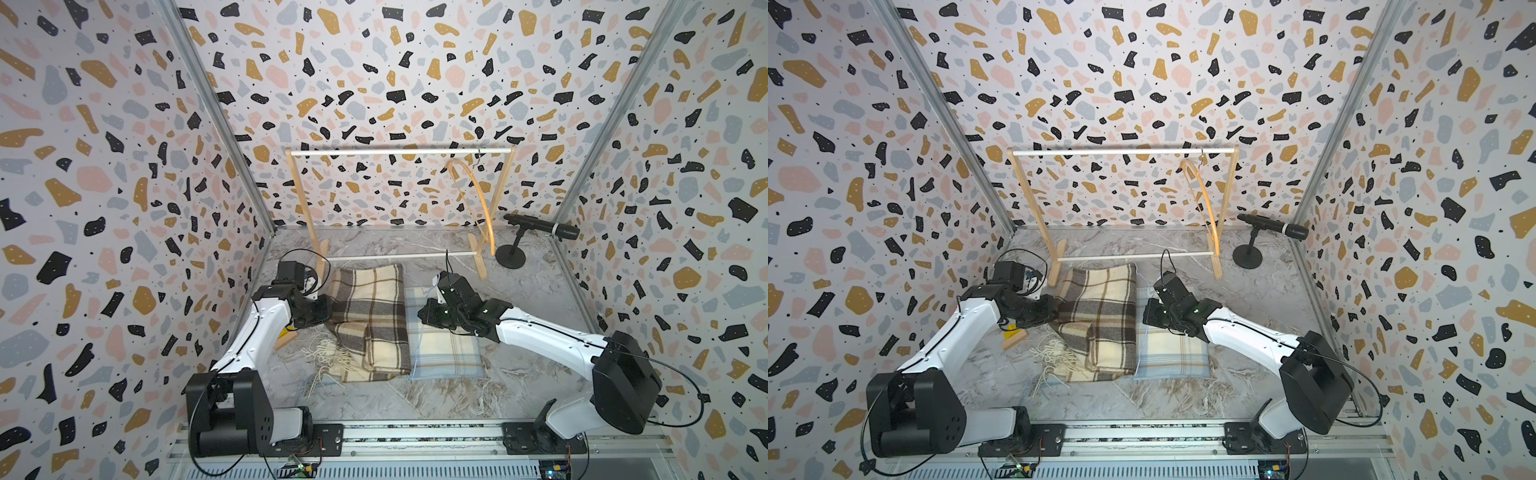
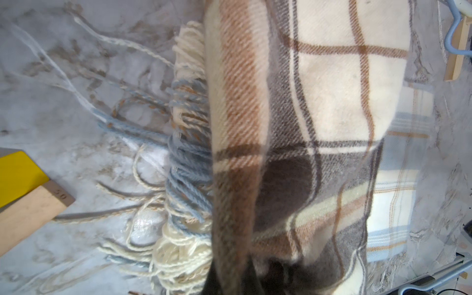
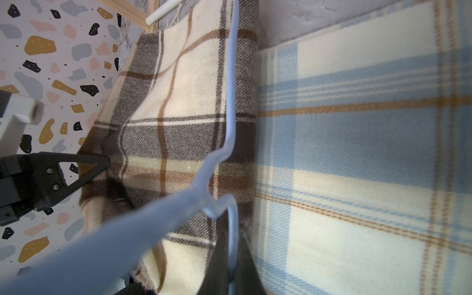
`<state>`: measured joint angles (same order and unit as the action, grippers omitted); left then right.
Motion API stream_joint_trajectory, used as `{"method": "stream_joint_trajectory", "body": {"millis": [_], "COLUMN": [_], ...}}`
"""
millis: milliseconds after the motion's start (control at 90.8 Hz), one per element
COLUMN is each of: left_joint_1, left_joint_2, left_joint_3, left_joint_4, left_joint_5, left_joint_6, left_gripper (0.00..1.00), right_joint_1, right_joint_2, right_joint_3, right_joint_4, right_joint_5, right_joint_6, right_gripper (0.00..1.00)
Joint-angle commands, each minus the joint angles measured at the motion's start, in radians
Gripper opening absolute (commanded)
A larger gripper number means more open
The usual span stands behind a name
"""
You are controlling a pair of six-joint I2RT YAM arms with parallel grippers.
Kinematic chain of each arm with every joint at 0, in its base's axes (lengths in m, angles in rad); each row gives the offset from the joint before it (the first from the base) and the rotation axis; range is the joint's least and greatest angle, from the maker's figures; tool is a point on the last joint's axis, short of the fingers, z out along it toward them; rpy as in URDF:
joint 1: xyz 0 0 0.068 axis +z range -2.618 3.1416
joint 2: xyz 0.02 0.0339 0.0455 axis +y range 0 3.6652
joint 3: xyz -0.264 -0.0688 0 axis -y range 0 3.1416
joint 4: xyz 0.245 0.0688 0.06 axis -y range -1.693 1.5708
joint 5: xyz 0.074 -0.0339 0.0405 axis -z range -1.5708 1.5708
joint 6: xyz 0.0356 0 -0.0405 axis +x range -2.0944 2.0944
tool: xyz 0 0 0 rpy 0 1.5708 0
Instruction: Hang the scarf on the hanger
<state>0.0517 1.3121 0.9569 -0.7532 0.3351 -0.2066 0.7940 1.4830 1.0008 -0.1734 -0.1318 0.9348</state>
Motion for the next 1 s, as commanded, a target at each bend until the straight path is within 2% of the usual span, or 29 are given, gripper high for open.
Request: {"method": "stream_joint_trajectory", "body": {"millis": [0, 187, 451, 540, 628, 716, 859, 991], "left_joint_1": [0.017, 0.017, 0.023, 0.023, 0.023, 0.024, 0.012, -0.084], "left_joint_2": [-0.033, 0.008, -0.032, -0.064, -0.093, -0.117, -0.168, -0.260], "left_joint_3": [-0.038, -0.078, -0.098, -0.093, -0.080, -0.049, 0.008, 0.062], "left_joint_4": [0.040, 0.098, 0.135, 0.127, 0.111, 0.102, 0.096, 0.121], "left_joint_5": [-0.016, 0.021, -0.079, -0.116, -0.138, -0.072, 0.100, 0.193], "left_joint_6": [-0.043, -0.096, -0.155, -0.155, -0.151, -0.122, -0.112, -0.144], "left_gripper": [0.00, 0.05, 0.27, 0.37, 0.43, 0.47, 0.53, 0.57], "right_joint_1": [-0.021, -0.021, -0.021, -0.021, -0.021, -0.022, -0.033, -0.049], "right_joint_2": [-0.045, -0.084, -0.101, -0.103, -0.104, -0.103, -0.081, -0.060], "right_joint_3": [-0.003, 0.015, 0.107, 0.165, 0.239, 0.311, 0.450, 0.567], "right_joint_4": [-0.018, 0.032, -0.082, -0.142, -0.223, -0.299, -0.399, -0.457], "right_joint_5": [0.079, -0.018, -0.095, -0.110, -0.106, -0.092, -0.105, -0.143], "right_joint_6": [-0.032, -0.120, -0.175, -0.189, -0.211, -0.234, -0.247, -0.249], "right_gripper": [0.00, 0.00, 0.00, 0.00, 0.00, 0.00, 0.00, 0.00]}}
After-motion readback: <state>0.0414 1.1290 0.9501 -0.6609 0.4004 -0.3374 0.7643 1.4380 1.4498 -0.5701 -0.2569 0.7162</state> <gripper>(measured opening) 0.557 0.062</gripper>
